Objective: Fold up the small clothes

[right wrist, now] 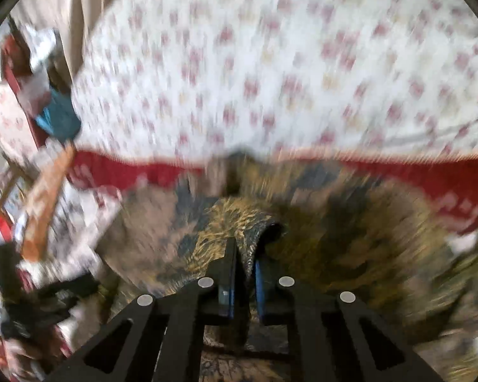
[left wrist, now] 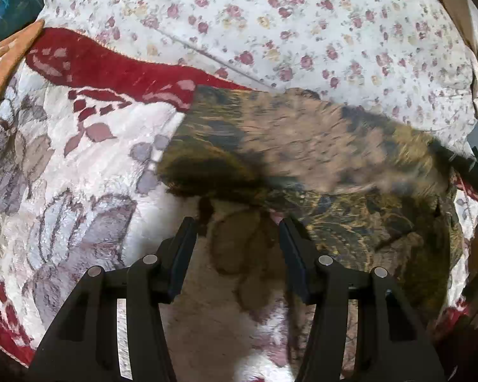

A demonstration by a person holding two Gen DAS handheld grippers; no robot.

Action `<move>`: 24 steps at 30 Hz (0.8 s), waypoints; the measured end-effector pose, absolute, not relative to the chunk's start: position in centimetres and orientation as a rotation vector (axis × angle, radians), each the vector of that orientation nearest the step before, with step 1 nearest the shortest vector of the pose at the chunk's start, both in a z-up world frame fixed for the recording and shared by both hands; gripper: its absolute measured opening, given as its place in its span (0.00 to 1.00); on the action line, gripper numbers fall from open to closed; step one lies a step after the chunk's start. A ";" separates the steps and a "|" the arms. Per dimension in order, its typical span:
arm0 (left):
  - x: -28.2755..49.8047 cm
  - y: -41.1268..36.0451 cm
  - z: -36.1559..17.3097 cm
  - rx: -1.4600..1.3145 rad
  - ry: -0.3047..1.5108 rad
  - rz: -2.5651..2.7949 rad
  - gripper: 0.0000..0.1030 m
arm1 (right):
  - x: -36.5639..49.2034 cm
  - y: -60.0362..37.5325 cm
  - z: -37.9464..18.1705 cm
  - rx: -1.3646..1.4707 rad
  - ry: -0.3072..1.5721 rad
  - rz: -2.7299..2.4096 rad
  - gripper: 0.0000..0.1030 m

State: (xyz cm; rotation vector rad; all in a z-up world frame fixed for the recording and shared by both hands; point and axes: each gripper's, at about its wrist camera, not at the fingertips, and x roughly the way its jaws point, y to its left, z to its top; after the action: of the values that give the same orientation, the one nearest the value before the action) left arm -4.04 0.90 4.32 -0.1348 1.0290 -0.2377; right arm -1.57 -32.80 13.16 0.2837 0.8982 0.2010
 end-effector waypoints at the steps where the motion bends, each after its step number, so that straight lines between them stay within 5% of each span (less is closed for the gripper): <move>1: -4.1 0.5 4.5 -0.136 1.022 -0.246 0.52 | -1.9 -34.2 14.9 0.262 0.849 0.147 0.07; 7: -5.4 -2.6 6.0 -0.099 0.988 -0.351 0.52 | -3.1 -42.7 20.0 0.281 0.723 -0.087 0.05; 11: -5.1 -3.8 5.8 -0.093 1.001 -0.364 0.52 | -2.3 -42.4 17.6 0.352 0.893 0.038 0.06; 13: -5.0 -3.7 5.5 -0.103 1.008 -0.355 0.52 | -2.0 -40.5 15.3 0.381 0.960 0.110 0.20; 15: -4.9 -3.4 5.5 -0.112 1.014 -0.349 0.52 | -1.5 -38.5 13.0 0.386 1.001 0.155 0.73; 16: -5.0 -3.2 5.5 -0.113 1.015 -0.345 0.52 | -1.2 -37.1 11.6 0.380 1.026 0.180 0.77; 22: -5.2 -1.2 5.3 -0.128 1.018 -0.299 0.52 | 1.0 -31.7 5.7 0.302 1.125 0.204 0.71; 24: -5.1 -0.7 4.9 -0.141 1.027 -0.288 0.52 | 1.8 -30.8 4.4 0.283 1.153 0.205 0.31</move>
State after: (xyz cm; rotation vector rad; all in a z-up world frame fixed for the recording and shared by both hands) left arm -5.06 -0.75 4.92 -0.1413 1.0274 -0.2884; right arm 1.82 -30.84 4.35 0.2830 1.1528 0.2055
